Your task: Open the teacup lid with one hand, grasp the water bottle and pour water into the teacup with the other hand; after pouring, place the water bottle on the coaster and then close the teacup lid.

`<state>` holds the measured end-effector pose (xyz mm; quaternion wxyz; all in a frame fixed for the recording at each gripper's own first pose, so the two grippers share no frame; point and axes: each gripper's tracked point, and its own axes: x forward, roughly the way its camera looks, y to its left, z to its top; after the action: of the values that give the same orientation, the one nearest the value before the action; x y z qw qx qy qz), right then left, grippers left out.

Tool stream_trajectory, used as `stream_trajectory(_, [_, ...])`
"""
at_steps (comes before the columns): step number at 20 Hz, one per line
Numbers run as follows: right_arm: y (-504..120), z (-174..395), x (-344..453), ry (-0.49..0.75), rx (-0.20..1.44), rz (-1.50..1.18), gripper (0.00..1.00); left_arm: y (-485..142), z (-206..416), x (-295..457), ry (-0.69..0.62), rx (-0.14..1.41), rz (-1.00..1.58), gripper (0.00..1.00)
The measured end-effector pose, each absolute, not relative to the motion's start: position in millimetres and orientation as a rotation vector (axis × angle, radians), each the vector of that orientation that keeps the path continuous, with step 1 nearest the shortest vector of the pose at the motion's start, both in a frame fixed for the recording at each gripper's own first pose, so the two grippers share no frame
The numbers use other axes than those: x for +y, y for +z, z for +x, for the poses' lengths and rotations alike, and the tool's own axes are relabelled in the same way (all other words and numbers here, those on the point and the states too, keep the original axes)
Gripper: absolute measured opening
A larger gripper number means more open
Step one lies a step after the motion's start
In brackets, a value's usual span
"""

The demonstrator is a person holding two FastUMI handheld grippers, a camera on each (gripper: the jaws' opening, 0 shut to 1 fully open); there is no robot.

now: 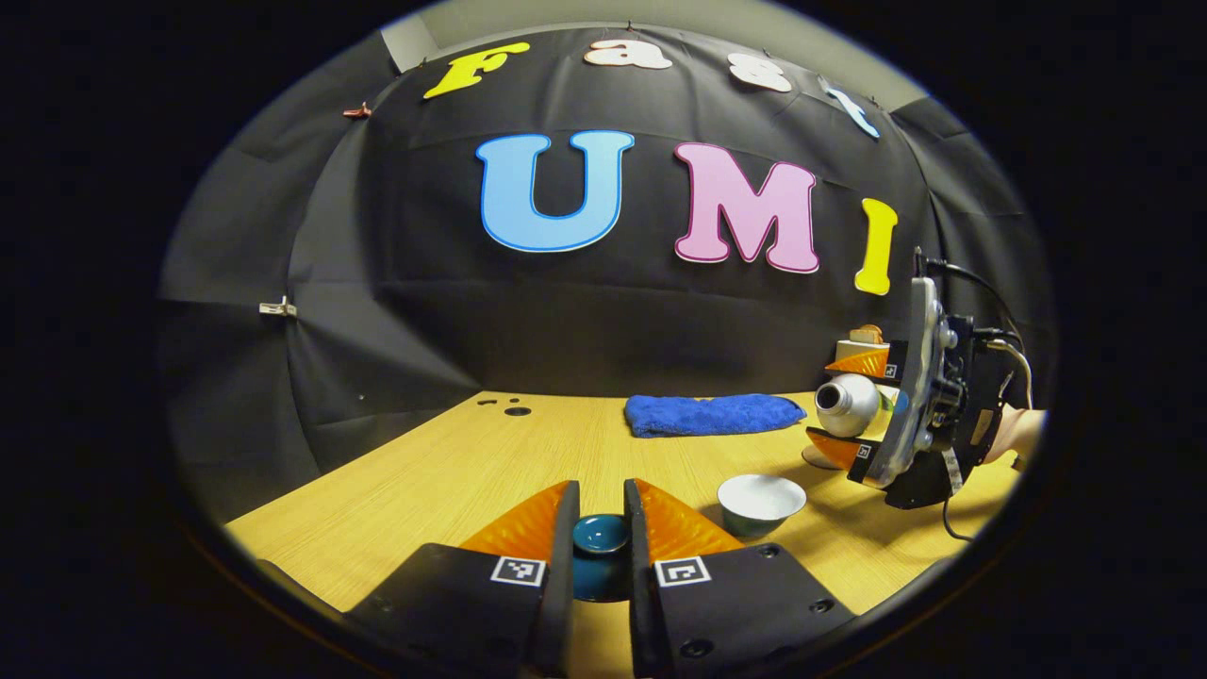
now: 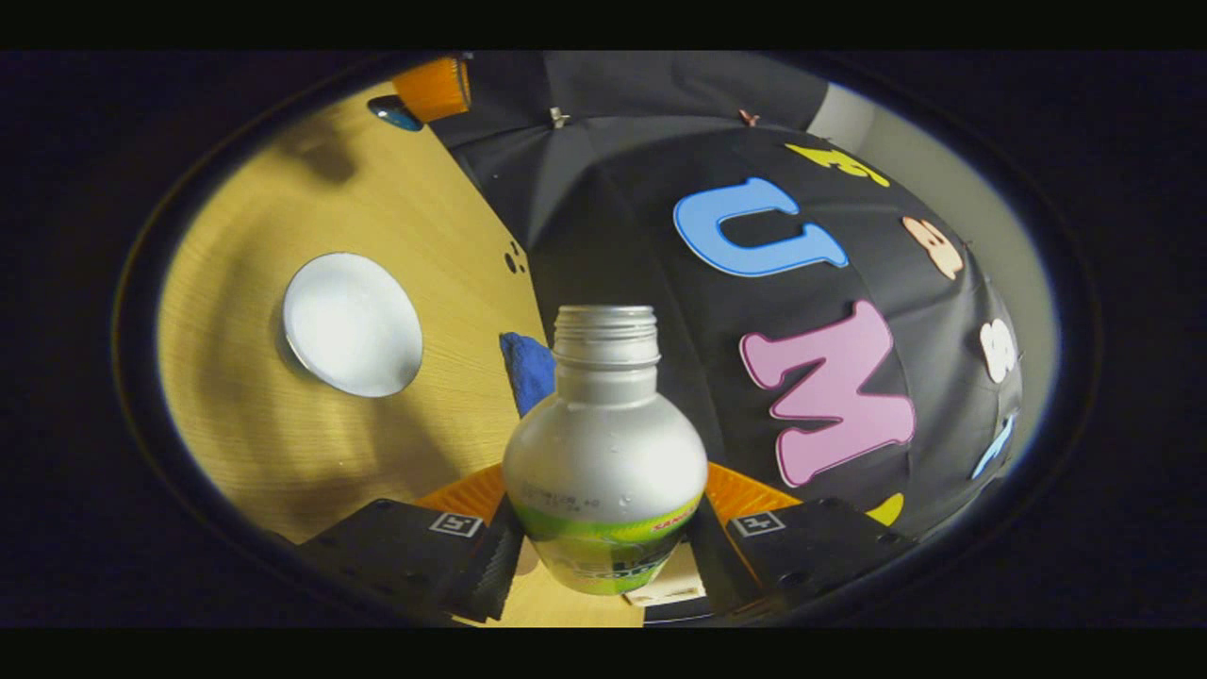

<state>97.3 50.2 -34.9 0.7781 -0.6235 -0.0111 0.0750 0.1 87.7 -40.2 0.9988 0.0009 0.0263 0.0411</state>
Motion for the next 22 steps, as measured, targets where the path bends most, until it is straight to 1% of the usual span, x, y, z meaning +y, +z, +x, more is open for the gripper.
stream_trajectory(5, [-40, 103, 45, 0.163, -0.024, -1.448, 0.8, -41, -1, 92, 0.084, 0.057, 0.003, 0.28])
stream_trajectory(9, [-55, 107, 54, 0.19, -0.028, -1.529, 0.8, -42, -3, 93, 0.082, 0.06, 0.001, 0.28])
stream_trajectory(15, [-52, 111, 60, 0.194, -0.085, -1.678, 0.8, -42, -5, 90, 0.069, 0.058, -0.007, 0.28])
stream_trajectory(22, [-62, 112, 63, 0.203, -0.122, -1.79, 0.8, -42, -7, 90, 0.065, 0.061, -0.009, 0.28])
